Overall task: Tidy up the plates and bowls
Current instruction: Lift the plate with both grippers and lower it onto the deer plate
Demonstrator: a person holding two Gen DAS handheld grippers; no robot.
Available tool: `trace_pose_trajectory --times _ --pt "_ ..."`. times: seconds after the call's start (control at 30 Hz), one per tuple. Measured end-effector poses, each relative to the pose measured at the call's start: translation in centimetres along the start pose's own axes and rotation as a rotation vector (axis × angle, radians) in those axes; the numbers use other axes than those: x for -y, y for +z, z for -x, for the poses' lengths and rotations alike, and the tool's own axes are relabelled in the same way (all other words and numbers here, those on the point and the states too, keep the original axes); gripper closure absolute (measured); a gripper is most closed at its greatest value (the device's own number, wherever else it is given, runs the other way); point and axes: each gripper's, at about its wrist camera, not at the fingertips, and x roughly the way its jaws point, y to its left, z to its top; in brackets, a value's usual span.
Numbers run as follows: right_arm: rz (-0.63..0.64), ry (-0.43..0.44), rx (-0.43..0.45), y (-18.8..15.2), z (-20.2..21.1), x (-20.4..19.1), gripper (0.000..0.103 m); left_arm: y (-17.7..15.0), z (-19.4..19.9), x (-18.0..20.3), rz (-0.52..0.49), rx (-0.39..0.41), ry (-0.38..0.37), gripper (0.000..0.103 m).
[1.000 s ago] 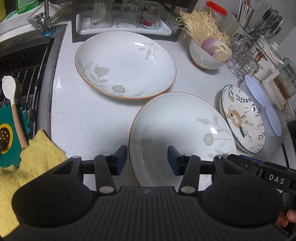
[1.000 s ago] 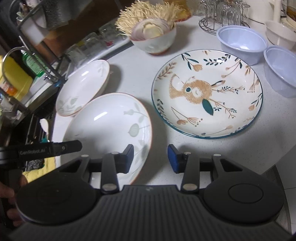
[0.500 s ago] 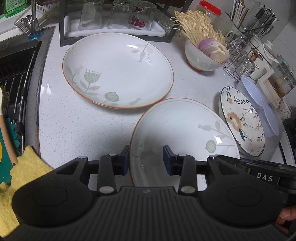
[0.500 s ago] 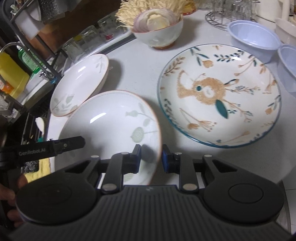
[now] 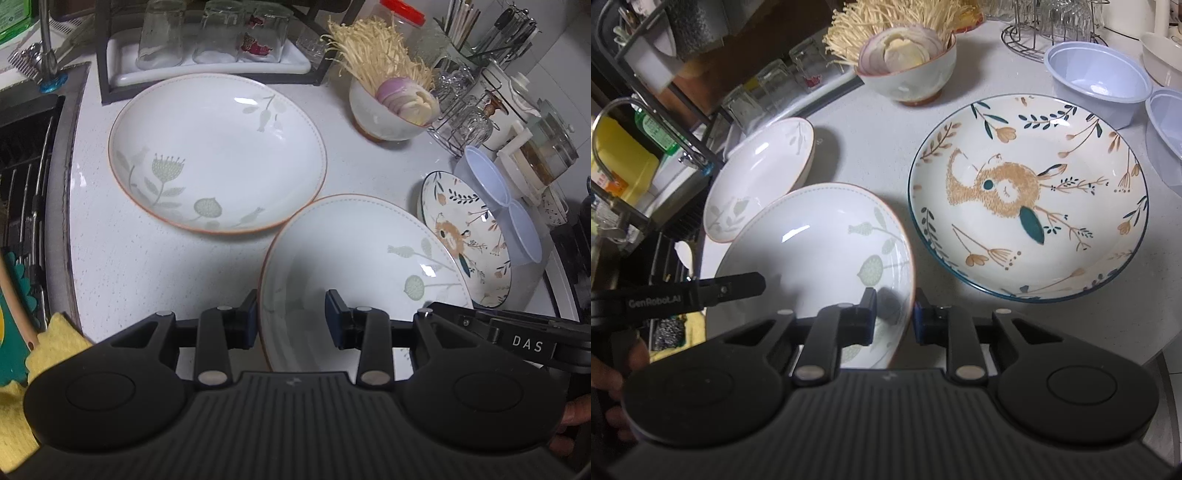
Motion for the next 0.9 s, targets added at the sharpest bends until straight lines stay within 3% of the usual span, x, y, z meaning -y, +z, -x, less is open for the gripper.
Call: trace_pose_trajectory --times 0.5,0.9 --pt "0.043 0.024 0.073 3.1 4.3 1.6 0.080 3.1 2.6 4.9 -0.021 0.044 -0.014 0.061" --pt "0.054 0.035 0.096 7.6 6.5 7.7 0.080 4.7 -0.5 11.7 0.000 0.007 0.005 0.061"
